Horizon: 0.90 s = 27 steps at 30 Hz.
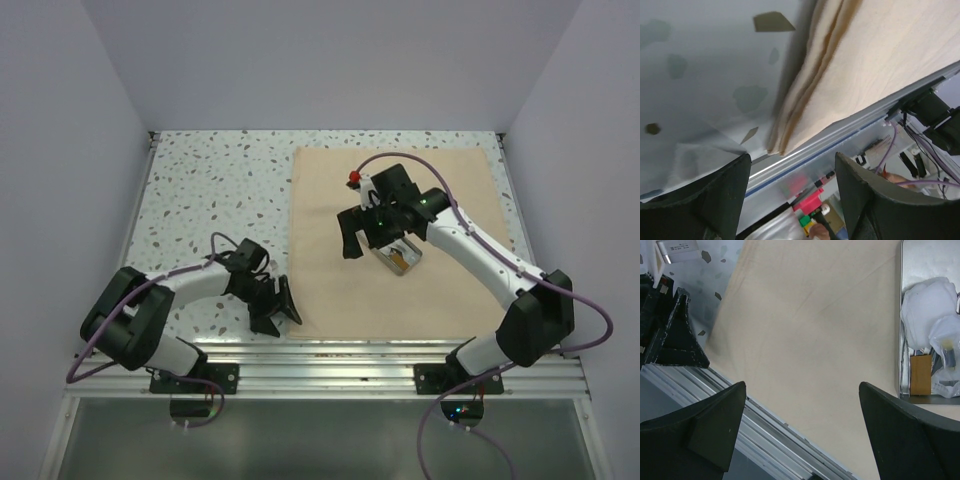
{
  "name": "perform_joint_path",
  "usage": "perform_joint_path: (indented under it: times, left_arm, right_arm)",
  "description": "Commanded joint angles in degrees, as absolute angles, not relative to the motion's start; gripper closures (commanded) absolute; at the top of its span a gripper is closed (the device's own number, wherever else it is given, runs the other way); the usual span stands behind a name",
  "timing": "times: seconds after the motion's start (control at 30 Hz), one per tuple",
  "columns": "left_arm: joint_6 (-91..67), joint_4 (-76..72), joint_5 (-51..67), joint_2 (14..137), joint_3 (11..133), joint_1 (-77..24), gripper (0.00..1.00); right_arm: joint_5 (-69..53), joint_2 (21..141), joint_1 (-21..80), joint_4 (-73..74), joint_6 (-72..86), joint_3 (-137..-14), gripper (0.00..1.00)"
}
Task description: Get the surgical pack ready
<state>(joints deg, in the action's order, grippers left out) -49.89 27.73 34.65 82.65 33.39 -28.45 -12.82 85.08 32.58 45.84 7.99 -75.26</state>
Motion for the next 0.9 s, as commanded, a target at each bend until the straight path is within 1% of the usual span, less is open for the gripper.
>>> perform_joint_path:
  times: [0.0, 0.17, 0.33, 0.37, 0.43, 0.53, 0.6, 0.63, 0.67, 0.7, 0.73, 0.77, 0.8, 0.83, 0.87]
  left_arm:
    - [-52.38, 22.16, 34.36, 86.91, 33.05, -30.84, 0.27]
    - [-52.91, 18.02, 35.42, 91.58, 34.97, -33.05, 0.29]
    - [-51.59, 18.98, 33.76, 91.94, 37.78, -32.96, 0.4]
    - [-51.16, 19.51, 33.32, 91.59, 38.23, -32.96, 0.44]
    - [-50.37, 21.61, 31.13, 90.27, 40.15, -32.96, 0.49]
    - [-48.52, 24.07, 28.84, 89.12, 42.7, -33.05, 0.6]
    - [-47.55, 24.87, 27.78, 89.03, 44.11, -32.96, 0.66]
    - [-46.77, 25.74, 27.43, 88.95, 45.51, -32.96, 0.72]
    - [-46.41, 26.19, 27.16, 88.95, 46.22, -33.05, 0.75]
    - [-46.15, 26.45, 27.16, 88.77, 46.93, -32.96, 0.79]
    - [-45.97, 26.8, 27.33, 88.68, 48.15, -32.96, 0.84]
    - [-45.88, 27.07, 27.51, 88.68, 48.95, -32.96, 0.87]
    - [-45.79, 27.42, 28.03, 88.59, 50.35, -32.96, 0.89]
    - [-45.79, 27.68, 28.39, 88.59, 51.06, -32.96, 0.91]
    - [-46.14, 27.86, 28.82, 88.59, 51.76, -32.96, 0.96]
  right_arm:
    - [-13.27, 81.57, 32.61, 43.16, 9.14, -73.31, 0.01]
    - [-11.52, 81.39, 32.61, 43.86, 10.28, -71.72, 0.01]
    - [-9.93, 80.07, 32.69, 44.03, 10.81, -68.65, 0.01]
    - [-9.93, 79.89, 32.61, 43.95, 11.16, -67.77, 0.01]
    - [-10.11, 79.63, 32.61, 43.68, 11.51, -66.8, 0.02]
    - [-11.07, 79.63, 32.78, 42.54, 12.04, -65.04, 0.03]
    - [-12.04, 79.45, 33.31, 40.96, 11.87, -63.64, 0.06]
    - [-12.13, 79.28, 33.75, 40.44, 11.87, -63.2, 0.08]
    - [-12.82, 78.93, 34.19, 39.82, 12.04, -62.06, 0.12]
    - [-13.62, 78.58, 34.8, 38.07, 12.04, -61.35, 0.17]
    - [-14.15, 78.31, 35.33, 37.19, 11.95, -60.83, 0.19]
    - [-14.5, 78.05, 35.85, 36.31, 12.13, -59.43, 0.22]
    - [-15.29, 77.18, 37.51, 33.86, 12.13, -58.63, 0.28]
    - [-15.29, 76.73, 38.49, 32.62, 12.3, -57.84, 0.32]
    - [-15.12, 76.12, 39.54, 30.61, 12.57, -56.61, 0.41]
